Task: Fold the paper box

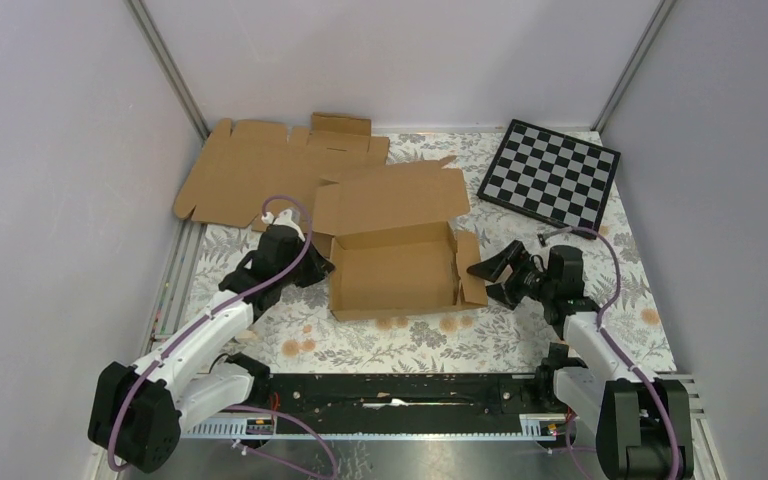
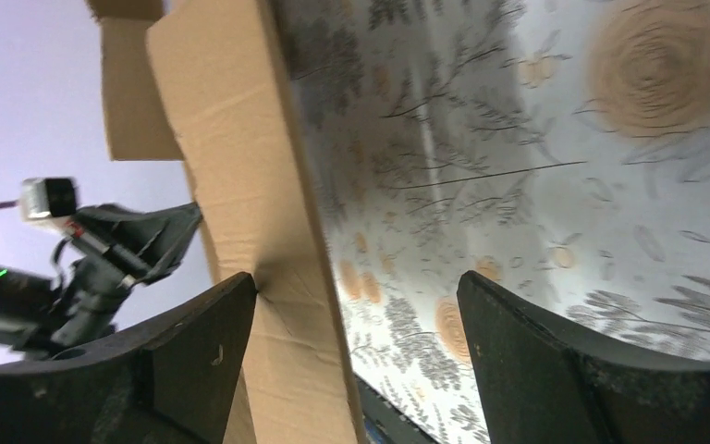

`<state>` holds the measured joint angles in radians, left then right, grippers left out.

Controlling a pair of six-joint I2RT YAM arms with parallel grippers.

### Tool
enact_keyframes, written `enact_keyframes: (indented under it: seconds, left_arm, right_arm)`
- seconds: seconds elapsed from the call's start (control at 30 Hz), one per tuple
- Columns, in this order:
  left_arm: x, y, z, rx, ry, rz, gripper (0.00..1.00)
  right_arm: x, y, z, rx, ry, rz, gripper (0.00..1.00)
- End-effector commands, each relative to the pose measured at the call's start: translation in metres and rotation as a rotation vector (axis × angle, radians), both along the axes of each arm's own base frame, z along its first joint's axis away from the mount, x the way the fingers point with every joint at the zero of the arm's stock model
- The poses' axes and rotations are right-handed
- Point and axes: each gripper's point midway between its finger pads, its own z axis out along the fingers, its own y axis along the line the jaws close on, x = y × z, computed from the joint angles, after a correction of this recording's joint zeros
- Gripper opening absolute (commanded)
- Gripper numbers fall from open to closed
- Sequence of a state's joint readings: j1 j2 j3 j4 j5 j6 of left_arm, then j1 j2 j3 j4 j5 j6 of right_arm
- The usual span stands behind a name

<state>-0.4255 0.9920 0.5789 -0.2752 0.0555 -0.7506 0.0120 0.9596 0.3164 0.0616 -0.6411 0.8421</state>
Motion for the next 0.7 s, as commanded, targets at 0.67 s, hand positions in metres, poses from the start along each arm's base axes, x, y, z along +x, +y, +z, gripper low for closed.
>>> enact_keyframes:
  seconds: [0.67]
  left_arm:
    - [0.012, -0.013, 0.020, -0.024, -0.088, -0.079, 0.00]
  right_arm:
    - [0.003, 0.027, 0.088, 0.097, -0.355, 0.222, 0.91]
